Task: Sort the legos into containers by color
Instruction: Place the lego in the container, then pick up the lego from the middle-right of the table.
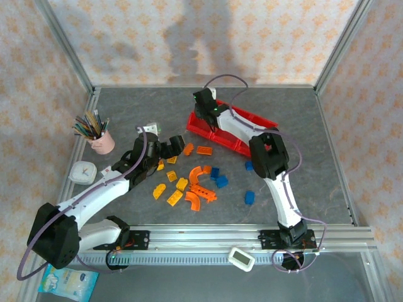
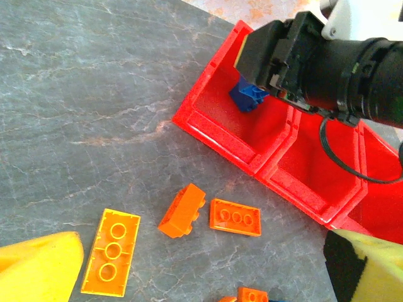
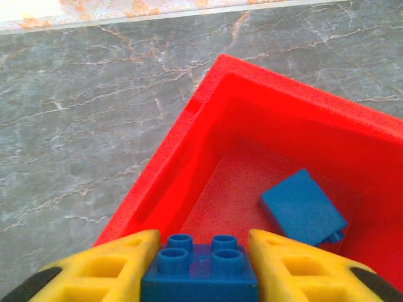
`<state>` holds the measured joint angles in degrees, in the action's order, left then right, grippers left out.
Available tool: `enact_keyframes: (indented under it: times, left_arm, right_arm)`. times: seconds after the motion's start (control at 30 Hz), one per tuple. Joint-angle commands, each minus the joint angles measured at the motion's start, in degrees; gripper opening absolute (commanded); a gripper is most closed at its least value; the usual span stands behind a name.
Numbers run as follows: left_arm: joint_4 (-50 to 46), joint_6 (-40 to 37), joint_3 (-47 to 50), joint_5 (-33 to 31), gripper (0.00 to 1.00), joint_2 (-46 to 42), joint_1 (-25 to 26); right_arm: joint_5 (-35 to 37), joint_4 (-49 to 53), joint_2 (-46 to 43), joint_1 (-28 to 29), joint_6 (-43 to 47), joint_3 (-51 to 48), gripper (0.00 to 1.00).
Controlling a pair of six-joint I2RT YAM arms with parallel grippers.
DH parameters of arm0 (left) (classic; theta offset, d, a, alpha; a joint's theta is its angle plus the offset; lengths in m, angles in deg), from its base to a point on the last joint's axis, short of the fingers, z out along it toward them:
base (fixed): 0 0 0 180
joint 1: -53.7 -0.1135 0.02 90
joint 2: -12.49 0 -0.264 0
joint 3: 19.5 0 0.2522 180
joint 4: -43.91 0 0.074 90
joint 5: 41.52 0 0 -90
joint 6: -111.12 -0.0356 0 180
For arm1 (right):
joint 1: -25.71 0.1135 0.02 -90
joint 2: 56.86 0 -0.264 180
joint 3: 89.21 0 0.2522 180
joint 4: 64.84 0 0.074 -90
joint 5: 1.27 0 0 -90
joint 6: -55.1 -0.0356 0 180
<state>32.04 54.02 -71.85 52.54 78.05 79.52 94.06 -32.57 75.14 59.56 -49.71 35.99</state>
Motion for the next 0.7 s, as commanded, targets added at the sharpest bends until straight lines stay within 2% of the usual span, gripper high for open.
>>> enact_keyframes:
  times: [0.0, 0.13, 0.27, 0.67]
  left_arm:
    - [2.2, -0.6, -1.6, 1.0, 0.99, 0.5, -0.8]
    - [2.4, -0.4, -1.8, 1.5, 0.99, 0.7, -0.9]
    - [1.9, -0.2, -2.2, 2.3, 0.99, 0.3, -0.9]
    - [0.0, 0.4, 0.1, 6.4, 0.99, -4.0, -0.8]
  right_arm:
    - [0.3, 2.5, 0.8, -0.3, 1.1, 3.8, 0.45]
    - [-0.5, 2.5, -1.2, -0.3, 1.4, 3.4, 0.53]
    - [-2.8, 1.8, -5.7, -0.2, 1.2, -0.1, 0.57]
    - [-6.2, -5.9, -28.1, -0.3, -2.5, -29.8, 0.68]
